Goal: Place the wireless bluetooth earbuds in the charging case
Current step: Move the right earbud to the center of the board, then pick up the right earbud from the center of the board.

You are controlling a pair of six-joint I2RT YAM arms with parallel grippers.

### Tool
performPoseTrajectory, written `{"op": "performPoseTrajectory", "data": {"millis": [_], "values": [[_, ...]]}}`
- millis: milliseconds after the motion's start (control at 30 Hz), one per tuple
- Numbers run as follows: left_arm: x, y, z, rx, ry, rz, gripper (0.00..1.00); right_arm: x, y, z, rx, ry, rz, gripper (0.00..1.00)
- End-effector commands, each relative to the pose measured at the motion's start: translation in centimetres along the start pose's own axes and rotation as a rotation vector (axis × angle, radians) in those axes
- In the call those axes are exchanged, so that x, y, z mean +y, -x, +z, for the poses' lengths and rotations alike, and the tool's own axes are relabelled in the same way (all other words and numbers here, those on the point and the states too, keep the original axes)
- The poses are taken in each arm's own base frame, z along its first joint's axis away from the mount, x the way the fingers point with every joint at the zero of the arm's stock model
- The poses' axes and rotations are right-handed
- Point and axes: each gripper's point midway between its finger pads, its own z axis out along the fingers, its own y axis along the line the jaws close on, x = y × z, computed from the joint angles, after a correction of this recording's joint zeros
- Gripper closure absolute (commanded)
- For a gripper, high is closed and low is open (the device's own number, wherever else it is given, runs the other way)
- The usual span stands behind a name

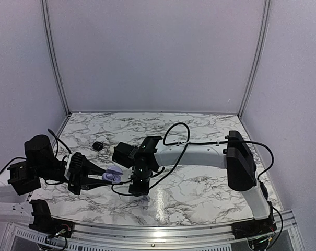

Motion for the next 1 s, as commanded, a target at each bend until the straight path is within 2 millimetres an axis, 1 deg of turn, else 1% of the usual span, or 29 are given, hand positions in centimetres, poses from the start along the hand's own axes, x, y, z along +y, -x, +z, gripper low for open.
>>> {"op": "performPoseTrajectory", "data": {"millis": [0,200,400,500,600,767,967], "values": [[0.1,0.7,-0.2,-0.030,0.016,0.007,1.00,0.5,-1.7,-0.3,0.101,0.038,0.109,0.59],[0.2,0.7,-0.3,-0.034,0.022,0.005,1.00,0.2,-2.3,0.2,0.142,0.022,0.155,0.64],[0.2,0.8,-0.4,-0.037,0.023,0.007,1.00,-0.2,-3.0,0.4,0.163,0.026,0.191,0.66],[0.1,0.8,-0.3,-0.035,0.021,0.009,1.00,0.0,-3.2,0.6,0.171,0.038,0.194,0.68],[0.1,0.8,-0.3,-0.036,0.022,0.009,1.00,0.2,-3.5,1.0,0.181,0.049,0.197,0.73],[0.1,0.6,-0.3,-0.031,0.023,0.010,1.00,0.2,-3.6,1.3,0.183,0.057,0.199,0.74],[0.1,0.6,-0.4,-0.031,0.026,0.011,1.00,0.8,-4.2,2.0,0.206,0.084,0.203,0.76]]}}
